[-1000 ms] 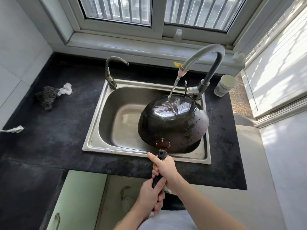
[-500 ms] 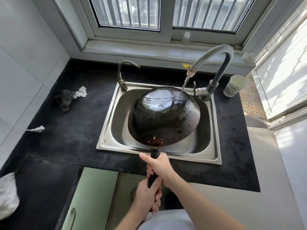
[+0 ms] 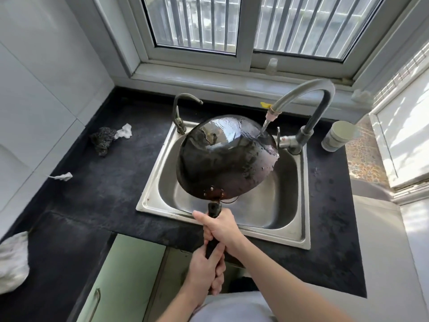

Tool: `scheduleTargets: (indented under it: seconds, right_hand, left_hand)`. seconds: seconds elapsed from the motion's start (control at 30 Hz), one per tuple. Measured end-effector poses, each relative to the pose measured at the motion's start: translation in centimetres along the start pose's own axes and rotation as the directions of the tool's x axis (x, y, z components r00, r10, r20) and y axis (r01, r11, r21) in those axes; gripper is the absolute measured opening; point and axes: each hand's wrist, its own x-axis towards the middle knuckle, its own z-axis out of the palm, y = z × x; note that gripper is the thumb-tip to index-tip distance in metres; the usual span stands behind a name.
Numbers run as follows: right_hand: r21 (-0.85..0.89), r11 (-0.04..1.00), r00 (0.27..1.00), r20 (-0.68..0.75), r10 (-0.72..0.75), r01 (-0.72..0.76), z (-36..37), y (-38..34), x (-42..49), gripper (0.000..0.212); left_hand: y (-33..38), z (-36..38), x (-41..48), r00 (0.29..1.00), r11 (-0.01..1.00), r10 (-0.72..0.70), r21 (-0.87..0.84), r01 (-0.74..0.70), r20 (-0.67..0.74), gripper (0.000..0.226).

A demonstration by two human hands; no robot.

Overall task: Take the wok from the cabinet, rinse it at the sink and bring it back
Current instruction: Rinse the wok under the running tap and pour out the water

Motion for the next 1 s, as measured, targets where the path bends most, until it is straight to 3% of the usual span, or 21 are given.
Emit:
scheduleTargets:
  seconds: [0.43, 0.63, 1.0]
  right_hand:
    - [-0.019, 1.000, 1.000, -0.005, -0.017, 0.017, -4.3, -2.2, 2.6, 0.043]
    - [-0.037, 0.999, 1.000, -0.022, 0.013, -0.014, -5.8, -2.9, 4.2, 0.057]
    - [0.003, 1.000, 1.000, -0.025, 0.008, -0.008, -6.7, -3.9, 4.7, 0.050]
  left_hand:
    - [2.1, 4.7, 2.5, 0.999, 0.994, 0.035, -0.107, -0.037, -0.017, 0.032]
    - [3.3, 6.4, 3.5, 0.998, 0.989, 0.063, -0.130, -0.065, -0.018, 0.033]
    - [4.2, 6.9, 4.3, 0.997, 0.985, 0.071, -0.158, -0.070, 0.003, 0.031]
